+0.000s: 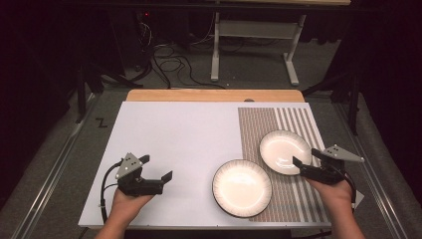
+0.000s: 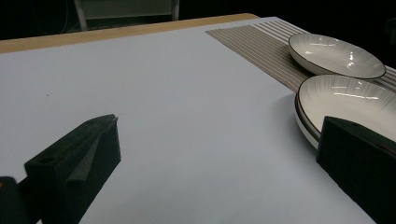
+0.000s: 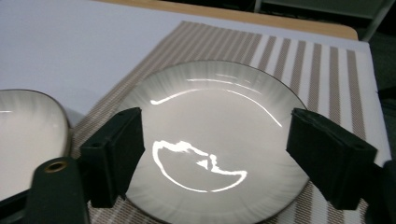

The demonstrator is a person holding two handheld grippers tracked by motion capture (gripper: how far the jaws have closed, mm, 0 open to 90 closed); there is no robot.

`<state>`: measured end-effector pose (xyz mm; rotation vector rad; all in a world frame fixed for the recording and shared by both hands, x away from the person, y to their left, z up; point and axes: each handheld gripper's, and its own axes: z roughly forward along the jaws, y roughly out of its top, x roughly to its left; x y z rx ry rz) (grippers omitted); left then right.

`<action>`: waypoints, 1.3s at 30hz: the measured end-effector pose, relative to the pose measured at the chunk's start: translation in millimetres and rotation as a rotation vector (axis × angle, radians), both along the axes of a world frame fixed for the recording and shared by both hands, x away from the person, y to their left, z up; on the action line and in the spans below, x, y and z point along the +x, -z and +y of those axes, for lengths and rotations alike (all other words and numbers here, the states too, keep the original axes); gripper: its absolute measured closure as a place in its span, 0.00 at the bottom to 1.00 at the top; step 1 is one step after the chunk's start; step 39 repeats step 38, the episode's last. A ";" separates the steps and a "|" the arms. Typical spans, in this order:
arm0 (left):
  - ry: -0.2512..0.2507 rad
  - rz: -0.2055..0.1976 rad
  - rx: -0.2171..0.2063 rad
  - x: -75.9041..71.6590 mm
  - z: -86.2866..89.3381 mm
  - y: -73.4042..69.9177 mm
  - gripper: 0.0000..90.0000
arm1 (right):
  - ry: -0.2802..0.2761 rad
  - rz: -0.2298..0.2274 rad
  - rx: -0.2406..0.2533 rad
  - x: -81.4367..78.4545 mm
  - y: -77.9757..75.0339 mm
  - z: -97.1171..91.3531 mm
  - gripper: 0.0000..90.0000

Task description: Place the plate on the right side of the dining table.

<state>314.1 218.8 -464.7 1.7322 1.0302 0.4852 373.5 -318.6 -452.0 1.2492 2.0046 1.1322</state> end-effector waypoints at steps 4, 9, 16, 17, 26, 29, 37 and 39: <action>0.004 -0.006 -0.001 -1.9 0.6 -0.6 0.00 | -0.044 -0.029 -0.006 -12.7 -8.2 20.0 0.10; 0.012 -0.016 -0.004 -4.8 0.9 -1.4 0.00 | -0.104 -0.055 0.010 -29.9 -16.9 50.4 0.07; 0.028 -0.036 0.016 -10.5 -2.1 -3.0 0.00 | -0.191 -0.083 0.044 -45.6 -22.3 88.1 0.04; 0.024 -0.043 0.026 -11.4 -2.0 -4.0 0.00 | -0.201 -0.085 0.046 -47.2 -22.5 92.4 0.03; 0.013 -0.056 0.010 -12.6 0.2 -2.4 0.00 | -0.224 -0.131 0.107 -57.0 -1.3 87.8 0.00; 0.014 -0.036 0.027 -8.1 -3.8 2.1 0.00 | -0.242 -0.122 0.104 -59.8 3.1 83.3 0.00; 0.020 -0.029 0.045 -9.3 -12.4 6.9 0.00 | -0.259 -0.158 0.113 -62.9 -2.0 81.2 0.00; 0.022 -0.027 0.049 -9.4 -11.8 7.2 0.00 | -0.258 -0.164 0.112 -63.3 -3.1 81.0 0.00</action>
